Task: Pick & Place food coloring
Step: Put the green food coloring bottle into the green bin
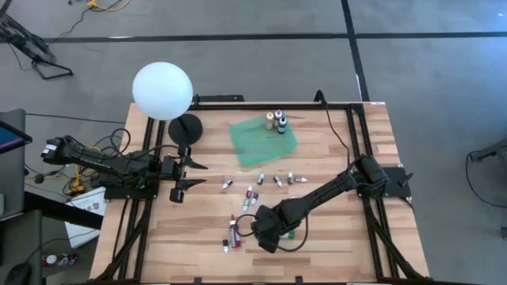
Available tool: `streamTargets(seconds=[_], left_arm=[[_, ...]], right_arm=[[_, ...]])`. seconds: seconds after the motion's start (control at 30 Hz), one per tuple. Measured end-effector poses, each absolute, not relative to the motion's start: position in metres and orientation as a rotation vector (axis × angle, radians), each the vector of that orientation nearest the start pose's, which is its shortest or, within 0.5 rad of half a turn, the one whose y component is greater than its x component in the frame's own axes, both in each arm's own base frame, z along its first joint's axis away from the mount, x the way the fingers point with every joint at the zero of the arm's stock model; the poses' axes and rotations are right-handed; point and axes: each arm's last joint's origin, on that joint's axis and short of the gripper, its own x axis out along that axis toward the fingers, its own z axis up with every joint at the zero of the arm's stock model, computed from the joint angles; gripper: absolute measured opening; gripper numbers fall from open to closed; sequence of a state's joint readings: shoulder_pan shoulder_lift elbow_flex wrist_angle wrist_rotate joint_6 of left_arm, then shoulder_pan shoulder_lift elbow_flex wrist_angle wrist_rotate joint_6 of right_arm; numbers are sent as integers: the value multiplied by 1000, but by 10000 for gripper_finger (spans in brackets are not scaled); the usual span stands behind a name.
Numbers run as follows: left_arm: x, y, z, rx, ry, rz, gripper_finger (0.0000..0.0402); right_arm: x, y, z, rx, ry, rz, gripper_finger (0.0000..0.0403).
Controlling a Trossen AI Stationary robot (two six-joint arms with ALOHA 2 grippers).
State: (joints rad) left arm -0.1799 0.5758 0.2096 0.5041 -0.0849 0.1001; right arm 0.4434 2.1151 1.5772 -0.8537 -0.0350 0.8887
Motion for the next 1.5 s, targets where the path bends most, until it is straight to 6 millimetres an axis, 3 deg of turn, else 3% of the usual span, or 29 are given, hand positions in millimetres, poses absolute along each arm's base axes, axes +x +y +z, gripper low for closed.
streamTargets(seconds=[0.3,0.9,1.5], left_arm=[[143,-23,229,81,-142,-88,176],[143,-23,229,78,-141,-80,176],[143,-23,228,76,-134,-80,176]], right_arm=[[371,180,160,297,1463,-98,230],[382,173,161,214,1390,26,230],[373,175,160,199,1464,-15,230]])
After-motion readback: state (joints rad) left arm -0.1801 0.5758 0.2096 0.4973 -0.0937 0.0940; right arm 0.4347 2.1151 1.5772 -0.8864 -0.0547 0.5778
